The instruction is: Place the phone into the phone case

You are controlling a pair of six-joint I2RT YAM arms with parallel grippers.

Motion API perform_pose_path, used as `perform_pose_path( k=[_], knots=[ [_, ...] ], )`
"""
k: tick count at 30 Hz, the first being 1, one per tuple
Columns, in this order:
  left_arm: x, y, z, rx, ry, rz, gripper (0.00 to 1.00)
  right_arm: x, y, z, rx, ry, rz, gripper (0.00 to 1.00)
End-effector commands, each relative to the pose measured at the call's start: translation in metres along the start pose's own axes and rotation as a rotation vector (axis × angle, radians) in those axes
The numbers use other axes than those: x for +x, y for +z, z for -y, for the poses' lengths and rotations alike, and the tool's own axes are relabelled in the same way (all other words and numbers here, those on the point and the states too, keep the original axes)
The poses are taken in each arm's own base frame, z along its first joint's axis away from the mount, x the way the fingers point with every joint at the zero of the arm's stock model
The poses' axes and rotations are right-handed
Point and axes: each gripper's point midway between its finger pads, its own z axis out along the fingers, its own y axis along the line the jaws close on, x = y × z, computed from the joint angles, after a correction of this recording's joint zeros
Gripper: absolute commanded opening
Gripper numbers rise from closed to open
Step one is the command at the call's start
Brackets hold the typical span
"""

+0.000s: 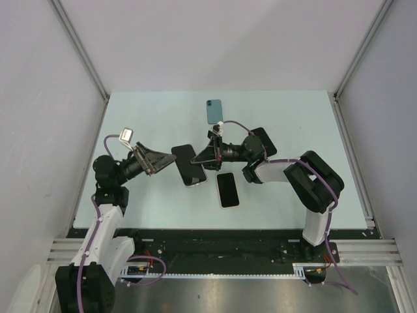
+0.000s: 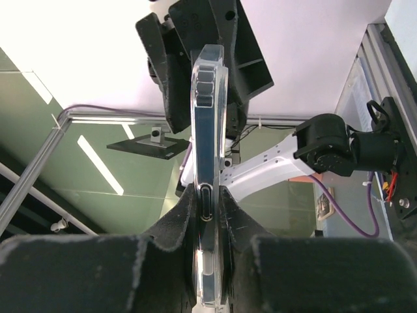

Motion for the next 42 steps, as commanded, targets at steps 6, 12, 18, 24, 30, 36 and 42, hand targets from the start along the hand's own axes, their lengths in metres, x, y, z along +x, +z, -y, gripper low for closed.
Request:
perform_pose_path(
  k=[6,12,18,24,30,36,42],
  knots=[
    [-0.007,-0.003,0.031,0.162,0.009,0.044,0.48,0.041,-0.008,-0.093,-0.277,-0.303,-0.063,0.07],
    [-0.007,-0.004,0.032,0.205,-0.030,0.057,0.43,0.047,-0.006,-0.098,-0.287,-0.300,-0.073,0.09],
    [-0.006,-0.002,0.028,0.183,-0.031,0.037,0.19,0.051,-0.003,-0.094,-0.282,-0.287,-0.090,0.16],
    [-0.006,0.001,0.016,0.073,-0.017,0.004,0.00,0.047,0.000,-0.083,-0.266,-0.273,-0.088,0.39],
    [-0.002,-0.001,0.010,-0.007,0.008,-0.022,0.00,0.037,0.000,-0.076,-0.260,-0.274,-0.060,0.14],
    [0.002,-0.003,0.018,0.000,0.035,-0.067,0.16,0.039,-0.001,-0.075,-0.254,-0.323,-0.069,0.05],
    [0.020,-0.013,0.039,0.064,0.076,-0.172,0.51,0.034,-0.012,-0.062,-0.210,-0.418,-0.099,0.07]
  ],
)
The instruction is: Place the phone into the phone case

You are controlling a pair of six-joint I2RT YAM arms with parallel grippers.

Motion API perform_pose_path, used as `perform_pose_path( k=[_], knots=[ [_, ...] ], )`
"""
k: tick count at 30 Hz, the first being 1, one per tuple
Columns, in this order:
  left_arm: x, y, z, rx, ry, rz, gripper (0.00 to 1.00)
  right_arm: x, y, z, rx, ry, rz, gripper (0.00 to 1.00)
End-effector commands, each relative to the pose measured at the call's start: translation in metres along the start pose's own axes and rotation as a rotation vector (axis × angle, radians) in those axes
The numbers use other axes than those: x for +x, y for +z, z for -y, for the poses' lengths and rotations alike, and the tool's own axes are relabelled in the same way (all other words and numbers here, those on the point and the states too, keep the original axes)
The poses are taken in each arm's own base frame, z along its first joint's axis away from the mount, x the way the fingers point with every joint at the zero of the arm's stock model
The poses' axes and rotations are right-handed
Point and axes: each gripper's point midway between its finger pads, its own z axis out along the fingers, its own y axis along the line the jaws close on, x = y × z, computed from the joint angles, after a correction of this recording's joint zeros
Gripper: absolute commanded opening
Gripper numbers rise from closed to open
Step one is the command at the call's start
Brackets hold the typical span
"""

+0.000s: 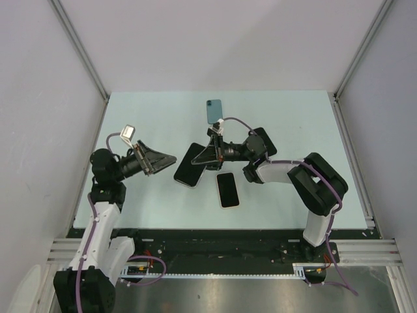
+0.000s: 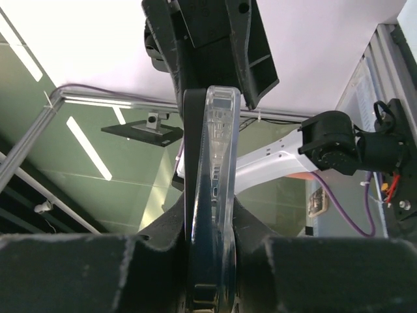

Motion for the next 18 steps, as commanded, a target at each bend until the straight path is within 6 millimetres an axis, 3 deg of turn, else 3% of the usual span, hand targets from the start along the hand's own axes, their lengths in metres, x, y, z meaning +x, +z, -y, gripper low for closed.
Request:
perform_pose_path(
  k=[1,10,18],
  knots=[
    [0.020,-0.012,0.031,0.083,0.108,-0.113,0.52,0.020,-0.013,-0.044,-0.174,-0.373,-0.080,0.07],
    [0.049,-0.015,0.020,0.099,0.082,-0.177,0.56,0.014,-0.017,-0.030,-0.144,-0.443,-0.115,0.08],
    [0.068,-0.005,0.003,0.078,0.060,-0.263,0.56,0.011,-0.016,-0.030,-0.145,-0.436,-0.111,0.09]
  ],
)
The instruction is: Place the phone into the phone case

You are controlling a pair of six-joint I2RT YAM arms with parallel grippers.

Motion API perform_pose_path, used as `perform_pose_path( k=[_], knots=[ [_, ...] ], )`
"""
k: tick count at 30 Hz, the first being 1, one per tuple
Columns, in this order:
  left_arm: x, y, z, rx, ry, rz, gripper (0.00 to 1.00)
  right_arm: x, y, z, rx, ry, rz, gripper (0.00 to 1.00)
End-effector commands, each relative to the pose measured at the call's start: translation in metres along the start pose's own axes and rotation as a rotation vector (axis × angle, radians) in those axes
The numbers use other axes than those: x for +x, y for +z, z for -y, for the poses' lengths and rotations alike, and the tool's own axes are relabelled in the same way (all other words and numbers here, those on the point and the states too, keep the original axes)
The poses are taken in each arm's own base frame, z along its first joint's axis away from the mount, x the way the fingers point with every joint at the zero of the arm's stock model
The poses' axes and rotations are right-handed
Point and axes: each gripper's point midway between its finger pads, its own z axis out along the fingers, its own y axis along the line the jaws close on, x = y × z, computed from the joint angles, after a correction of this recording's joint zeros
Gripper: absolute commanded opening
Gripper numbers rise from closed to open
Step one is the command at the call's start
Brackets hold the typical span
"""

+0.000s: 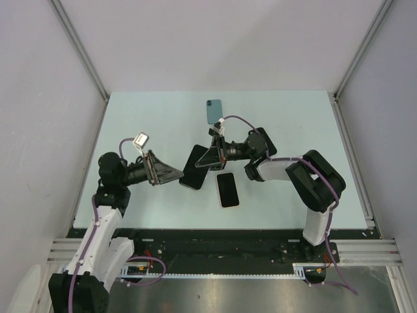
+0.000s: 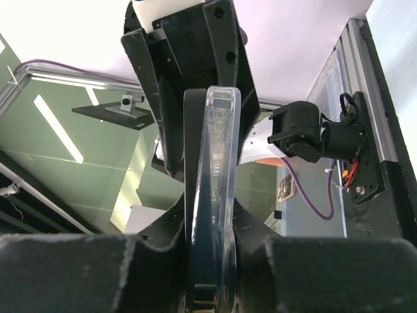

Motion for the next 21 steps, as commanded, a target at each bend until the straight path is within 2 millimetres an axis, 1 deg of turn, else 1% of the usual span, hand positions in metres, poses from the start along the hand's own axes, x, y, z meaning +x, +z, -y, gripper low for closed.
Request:
perform_pose_path(
  k=[1,4,6,7,8,9,10,11,13,15,17,18,20,21],
  knots=[
    [0.017,0.003,-0.009,-0.003,0.030,-0.077,0.56,0.010,0.000,-0.053,-0.183,-0.339,-0.034,0.09],
    [0.021,0.006,-0.012,-0.012,0.031,-0.099,0.56,0.010,0.000,-0.054,-0.185,-0.340,-0.035,0.09],
    [0.022,0.008,-0.013,-0.019,0.037,-0.106,0.49,0.010,0.000,-0.055,-0.186,-0.343,-0.035,0.09],
    [0.022,0.008,-0.014,-0.020,0.039,-0.107,0.32,0.010,0.000,-0.055,-0.185,-0.337,-0.035,0.09],
    [0.022,0.008,-0.013,-0.022,0.045,-0.101,0.20,0.010,0.000,-0.055,-0.186,-0.337,-0.032,0.10],
    [0.021,0.008,-0.013,-0.024,0.043,-0.099,0.08,0.009,-0.001,-0.055,-0.186,-0.337,-0.029,0.15],
    [0.021,0.008,-0.014,-0.028,0.044,-0.094,0.00,0.008,-0.001,-0.055,-0.186,-0.337,-0.025,0.19],
    [0.020,0.009,-0.016,-0.041,0.039,-0.086,0.00,0.006,-0.001,-0.055,-0.188,-0.328,-0.017,0.22],
    [0.019,0.009,-0.016,-0.054,0.048,-0.071,0.00,0.000,-0.002,-0.055,-0.187,-0.314,0.006,0.32],
    [0.017,0.009,-0.027,-0.109,0.030,-0.040,0.00,-0.008,-0.003,-0.054,-0.192,-0.287,0.043,0.39],
    [0.018,0.008,-0.035,-0.144,0.016,-0.021,0.00,-0.016,-0.003,-0.053,-0.198,-0.277,0.082,0.40],
    [0.018,0.008,-0.043,-0.175,0.006,0.002,0.00,-0.019,-0.004,-0.051,-0.198,-0.276,0.094,0.42],
    [0.021,0.008,-0.049,-0.195,-0.007,0.017,0.00,-0.026,-0.004,-0.050,-0.202,-0.273,0.126,0.43],
    [0.021,0.007,-0.052,-0.203,-0.012,0.022,0.00,-0.028,-0.004,-0.046,-0.198,-0.262,0.135,0.41]
  ],
)
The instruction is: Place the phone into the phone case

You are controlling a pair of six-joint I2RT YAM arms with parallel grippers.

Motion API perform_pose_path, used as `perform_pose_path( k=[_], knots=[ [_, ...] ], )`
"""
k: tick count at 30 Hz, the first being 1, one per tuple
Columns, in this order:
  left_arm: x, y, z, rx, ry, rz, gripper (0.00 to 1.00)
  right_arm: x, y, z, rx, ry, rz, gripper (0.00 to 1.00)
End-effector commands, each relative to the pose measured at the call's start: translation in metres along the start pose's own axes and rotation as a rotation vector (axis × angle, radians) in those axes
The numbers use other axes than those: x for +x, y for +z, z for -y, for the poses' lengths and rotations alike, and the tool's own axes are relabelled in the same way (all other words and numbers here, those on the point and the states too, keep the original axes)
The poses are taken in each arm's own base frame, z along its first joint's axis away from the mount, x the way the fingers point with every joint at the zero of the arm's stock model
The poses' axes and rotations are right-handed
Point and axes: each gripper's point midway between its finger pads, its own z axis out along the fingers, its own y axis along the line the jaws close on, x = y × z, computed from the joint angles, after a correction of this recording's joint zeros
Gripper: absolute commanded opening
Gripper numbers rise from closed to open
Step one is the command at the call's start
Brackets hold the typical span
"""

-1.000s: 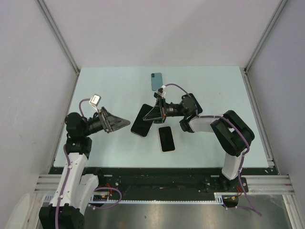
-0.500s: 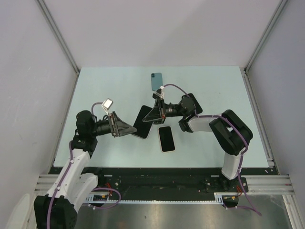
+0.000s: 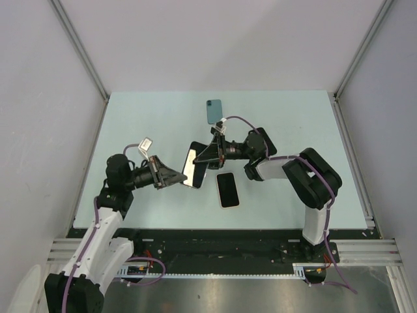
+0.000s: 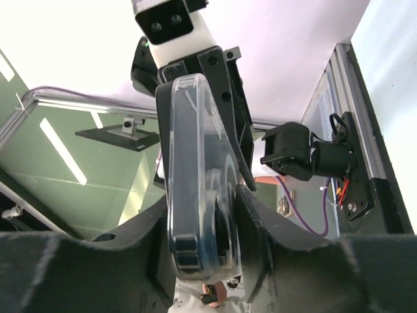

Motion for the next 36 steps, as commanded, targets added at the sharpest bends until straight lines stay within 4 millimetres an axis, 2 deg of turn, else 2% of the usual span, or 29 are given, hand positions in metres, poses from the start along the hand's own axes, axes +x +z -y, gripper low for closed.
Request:
perform_pose_path(
  k=[1,2,3,4,6,7,10,11,17,21,29,36],
  knots=[
    [0.010,0.000,-0.024,-0.080,0.005,0.023,0.00,-0.013,-0.001,-0.052,-0.208,-0.253,0.080,0.37],
    [0.012,0.000,-0.023,-0.078,0.006,0.018,0.00,-0.015,-0.001,-0.049,-0.206,-0.251,0.083,0.31],
    [0.011,0.000,-0.021,-0.074,0.012,0.021,0.01,-0.015,-0.001,-0.047,-0.202,-0.252,0.085,0.19],
    [0.012,-0.001,-0.017,-0.061,0.019,0.015,0.13,-0.015,-0.001,-0.045,-0.200,-0.258,0.081,0.14],
    [0.009,-0.002,-0.008,-0.037,0.042,0.021,0.29,-0.013,-0.001,-0.046,-0.198,-0.267,0.070,0.05],
    [0.009,-0.003,-0.004,-0.023,0.048,0.020,0.39,-0.010,-0.003,-0.049,-0.199,-0.278,0.053,0.05],
    [0.006,-0.004,0.014,0.054,0.080,0.034,0.47,-0.002,-0.007,-0.057,-0.198,-0.301,0.016,0.04],
    [0.005,-0.005,0.023,0.090,0.088,0.036,0.48,0.000,-0.008,-0.061,-0.198,-0.303,0.003,0.04],
    [0.007,-0.010,0.043,0.169,0.122,0.035,0.51,0.021,-0.013,-0.091,-0.217,-0.362,-0.073,0.06],
    [0.010,-0.011,0.046,0.197,0.099,0.022,0.50,0.031,-0.012,-0.107,-0.238,-0.398,-0.096,0.08],
    [0.015,-0.016,0.063,0.294,0.100,0.012,0.50,0.050,-0.002,-0.104,-0.247,-0.403,-0.162,0.08],
    [0.018,-0.018,0.064,0.310,0.092,0.006,0.48,0.058,0.001,-0.103,-0.251,-0.411,-0.186,0.08]
  ],
)
